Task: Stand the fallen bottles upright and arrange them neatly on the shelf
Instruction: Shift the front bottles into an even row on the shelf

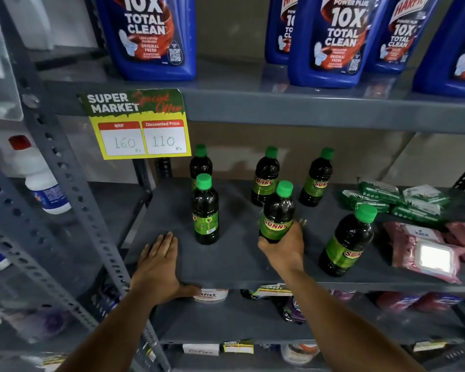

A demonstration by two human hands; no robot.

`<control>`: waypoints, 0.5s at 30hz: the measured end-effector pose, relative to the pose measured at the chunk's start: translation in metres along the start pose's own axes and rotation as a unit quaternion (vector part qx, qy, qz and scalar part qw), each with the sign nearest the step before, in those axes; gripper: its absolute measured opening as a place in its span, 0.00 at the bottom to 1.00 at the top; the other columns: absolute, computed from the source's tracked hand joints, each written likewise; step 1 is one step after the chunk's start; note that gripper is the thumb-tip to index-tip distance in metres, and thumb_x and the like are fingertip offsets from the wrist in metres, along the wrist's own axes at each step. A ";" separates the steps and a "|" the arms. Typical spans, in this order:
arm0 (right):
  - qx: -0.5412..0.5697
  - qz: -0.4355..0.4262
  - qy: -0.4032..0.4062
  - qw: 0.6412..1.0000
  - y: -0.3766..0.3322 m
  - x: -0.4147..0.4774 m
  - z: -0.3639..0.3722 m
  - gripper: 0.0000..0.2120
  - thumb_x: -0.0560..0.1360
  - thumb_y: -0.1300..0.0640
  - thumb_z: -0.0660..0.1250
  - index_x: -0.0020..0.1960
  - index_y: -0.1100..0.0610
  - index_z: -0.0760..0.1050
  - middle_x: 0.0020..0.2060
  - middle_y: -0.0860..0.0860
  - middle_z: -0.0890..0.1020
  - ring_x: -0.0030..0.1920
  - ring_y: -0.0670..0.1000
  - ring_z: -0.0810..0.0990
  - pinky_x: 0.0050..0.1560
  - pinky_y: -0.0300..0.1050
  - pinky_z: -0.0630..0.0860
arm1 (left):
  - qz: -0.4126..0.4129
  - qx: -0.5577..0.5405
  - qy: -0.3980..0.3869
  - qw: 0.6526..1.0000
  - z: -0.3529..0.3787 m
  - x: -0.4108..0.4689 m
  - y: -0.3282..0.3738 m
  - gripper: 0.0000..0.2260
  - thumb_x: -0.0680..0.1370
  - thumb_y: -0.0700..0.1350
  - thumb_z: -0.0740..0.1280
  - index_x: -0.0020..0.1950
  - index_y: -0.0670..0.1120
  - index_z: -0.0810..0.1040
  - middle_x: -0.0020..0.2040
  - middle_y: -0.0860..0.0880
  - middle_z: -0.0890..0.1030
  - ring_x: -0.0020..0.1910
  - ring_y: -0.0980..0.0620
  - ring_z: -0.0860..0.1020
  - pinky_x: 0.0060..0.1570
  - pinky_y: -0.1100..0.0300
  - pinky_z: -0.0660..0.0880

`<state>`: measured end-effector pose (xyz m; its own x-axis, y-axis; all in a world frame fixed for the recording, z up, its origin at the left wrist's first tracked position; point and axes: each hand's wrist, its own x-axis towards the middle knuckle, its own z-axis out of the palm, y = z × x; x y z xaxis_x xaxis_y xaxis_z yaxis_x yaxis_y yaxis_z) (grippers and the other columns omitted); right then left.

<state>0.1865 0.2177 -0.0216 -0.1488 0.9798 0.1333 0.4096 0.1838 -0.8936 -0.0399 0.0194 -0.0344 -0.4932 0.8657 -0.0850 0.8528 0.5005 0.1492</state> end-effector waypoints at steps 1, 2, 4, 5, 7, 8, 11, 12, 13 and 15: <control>0.007 -0.004 -0.004 1.000 0.002 -0.007 -0.002 0.30 0.59 0.55 0.79 0.57 0.49 0.70 0.49 0.47 0.78 0.47 0.44 0.80 0.42 0.36 0.73 | 0.000 0.001 0.000 1.000 0.001 0.000 0.000 0.70 0.51 0.87 0.56 0.79 0.45 0.37 0.81 0.49 0.37 0.79 0.50 0.37 0.78 0.47 0.38; 0.013 -0.009 -0.005 1.000 0.004 -0.013 -0.005 0.30 0.59 0.54 0.79 0.56 0.47 0.69 0.48 0.44 0.78 0.46 0.40 0.79 0.41 0.33 0.73 | 0.000 0.001 0.002 1.000 0.001 0.000 0.000 0.71 0.51 0.86 0.56 0.79 0.45 0.36 0.81 0.49 0.37 0.79 0.50 0.37 0.78 0.47 0.38; 0.019 -0.015 -0.006 1.000 0.008 -0.024 -0.009 0.29 0.58 0.53 0.77 0.55 0.45 0.69 0.46 0.41 0.78 0.44 0.34 0.79 0.37 0.25 0.71 | -0.001 -0.003 0.005 1.000 0.001 0.000 0.000 0.71 0.51 0.86 0.57 0.79 0.45 0.37 0.81 0.49 0.37 0.78 0.51 0.37 0.78 0.48 0.39; 0.017 -0.014 -0.009 1.000 0.010 -0.029 -0.011 0.29 0.57 0.52 0.76 0.56 0.45 0.70 0.46 0.40 0.78 0.44 0.33 0.78 0.35 0.24 0.70 | -0.001 -0.005 0.007 1.000 0.001 0.001 0.000 0.70 0.51 0.86 0.57 0.79 0.45 0.37 0.81 0.49 0.37 0.79 0.51 0.37 0.78 0.48 0.39; 0.006 -0.008 -0.014 1.000 0.014 -0.037 -0.014 0.32 0.56 0.50 0.75 0.58 0.47 0.70 0.48 0.42 0.79 0.46 0.37 0.79 0.38 0.26 0.70 | 0.000 -0.001 0.007 1.000 0.000 0.001 0.000 0.70 0.51 0.86 0.57 0.80 0.45 0.38 0.81 0.49 0.38 0.79 0.50 0.38 0.78 0.48 0.39; 0.002 -0.009 -0.013 1.000 0.016 -0.041 -0.015 0.33 0.55 0.50 0.75 0.59 0.47 0.71 0.49 0.43 0.79 0.47 0.40 0.79 0.39 0.28 0.70 | 0.001 0.000 0.007 1.000 0.000 0.002 0.001 0.70 0.51 0.86 0.57 0.80 0.45 0.38 0.81 0.48 0.38 0.79 0.50 0.38 0.77 0.48 0.39; -0.007 -0.024 -0.016 1.000 0.018 -0.048 -0.021 0.36 0.57 0.53 0.78 0.63 0.49 0.70 0.52 0.47 0.79 0.53 0.49 0.80 0.44 0.32 0.73 | 0.001 -0.006 0.011 1.000 0.000 0.002 0.000 0.71 0.51 0.86 0.57 0.80 0.45 0.38 0.81 0.48 0.39 0.79 0.50 0.39 0.78 0.47 0.39; 0.000 -0.030 -0.013 0.999 0.017 -0.052 -0.022 0.40 0.59 0.54 0.80 0.67 0.52 0.68 0.57 0.49 0.78 0.58 0.52 0.79 0.50 0.37 0.76 | 0.003 -0.008 0.012 1.000 0.000 0.002 0.000 0.71 0.51 0.86 0.57 0.80 0.45 0.38 0.81 0.48 0.39 0.79 0.49 0.39 0.78 0.47 0.39; -0.001 -0.034 0.005 0.999 0.016 -0.058 -0.023 0.45 0.59 0.53 0.82 0.71 0.55 0.65 0.63 0.53 0.75 0.64 0.55 0.74 0.60 0.45 0.75 | 0.006 -0.010 0.011 1.000 0.000 0.001 0.000 0.71 0.51 0.86 0.57 0.80 0.45 0.38 0.81 0.48 0.39 0.79 0.49 0.39 0.78 0.47 0.39; -0.036 -0.058 0.083 0.994 0.013 -0.077 -0.022 0.51 0.58 0.50 0.84 0.73 0.60 0.61 0.68 0.61 0.68 0.70 0.60 0.65 0.70 0.58 0.65 | 0.011 -0.012 0.010 1.000 0.001 0.000 -0.001 0.70 0.51 0.86 0.57 0.80 0.45 0.38 0.81 0.48 0.39 0.79 0.50 0.39 0.78 0.48 0.40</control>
<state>0.2235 0.1461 -0.0340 -0.0510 0.9501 0.3077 0.4628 0.2955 -0.8358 -0.0403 0.0190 -0.0357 -0.4776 0.8763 -0.0626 0.8594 0.4808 0.1739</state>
